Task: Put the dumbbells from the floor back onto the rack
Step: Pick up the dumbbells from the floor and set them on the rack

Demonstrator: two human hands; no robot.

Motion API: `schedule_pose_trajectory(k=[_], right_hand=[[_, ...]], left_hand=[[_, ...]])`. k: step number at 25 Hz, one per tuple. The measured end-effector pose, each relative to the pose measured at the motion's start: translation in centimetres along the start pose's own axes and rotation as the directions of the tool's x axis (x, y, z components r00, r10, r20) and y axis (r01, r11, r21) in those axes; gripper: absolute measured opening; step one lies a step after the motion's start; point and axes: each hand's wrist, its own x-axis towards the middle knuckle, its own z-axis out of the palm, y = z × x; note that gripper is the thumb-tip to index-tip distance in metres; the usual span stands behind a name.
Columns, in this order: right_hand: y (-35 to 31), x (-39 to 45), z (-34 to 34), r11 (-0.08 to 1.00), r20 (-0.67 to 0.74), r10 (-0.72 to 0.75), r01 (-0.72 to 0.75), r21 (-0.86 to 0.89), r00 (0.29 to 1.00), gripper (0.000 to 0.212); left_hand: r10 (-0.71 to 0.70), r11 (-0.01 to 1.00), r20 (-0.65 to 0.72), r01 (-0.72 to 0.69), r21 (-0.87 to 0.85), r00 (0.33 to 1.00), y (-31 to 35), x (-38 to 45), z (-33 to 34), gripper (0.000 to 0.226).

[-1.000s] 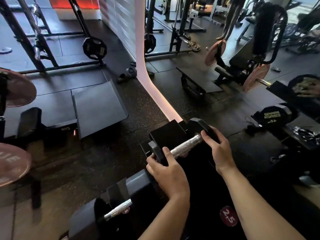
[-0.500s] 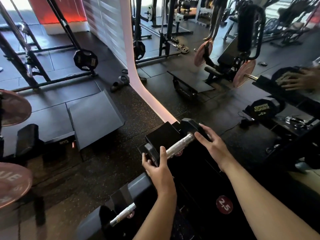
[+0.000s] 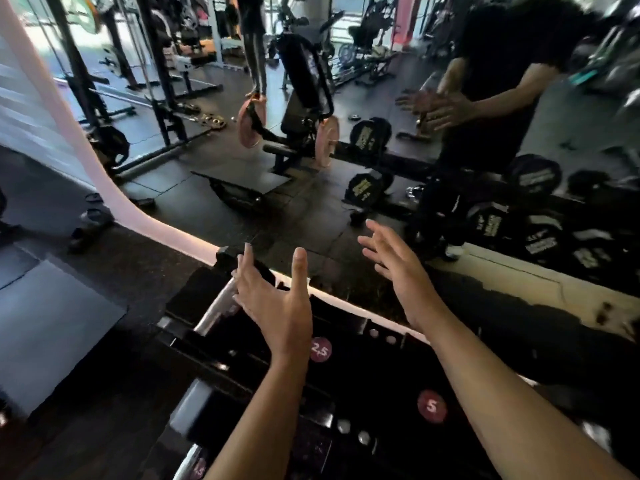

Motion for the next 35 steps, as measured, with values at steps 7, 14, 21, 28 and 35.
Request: schedule_pose_trajectory(k=[7,14,21,28,35], right_hand=[[-2.7,-16.1,-19.1,0.990,-0.453,-0.004,-0.060,-0.128,0.891,0.053],[-5.4,-46.3,-34.0,0.957,-0.741,0.056,-0.247,-0.150,0.669,0.030],[-5.8,-79.9,-38.9,0.933,-0.959,0.035,-0.354,-0.070,0.281,0.024],[-4.7,-105.9,-34.2,0.817,-0.986,0.067,-0.558,0.144,-0.155,0.024],[-0.4,-119.7,-32.6,0.694,-0.900,0.110,-0.616,0.373,-0.422,0.026]], left_hand=[[0.072,0.991,0.725,0.035,-0.132,0.685,7.0,-12.2,7.5,0.063],[0.215,0.968,0.970,-0.157,-0.195,0.118,16.1,-34.4,11.8,0.041],[0.193,0.917,0.869,-0.230,-0.325,-0.457,21.4,-66.0,10.1,0.033],[0.158,0.818,0.482,-0.160,-0.553,-0.862,23.0,-92.6,2.1,0.033],[0.119,0.656,0.148,-0.034,-0.754,-0.982,19.9,-111.5,-1.7,0.036]])
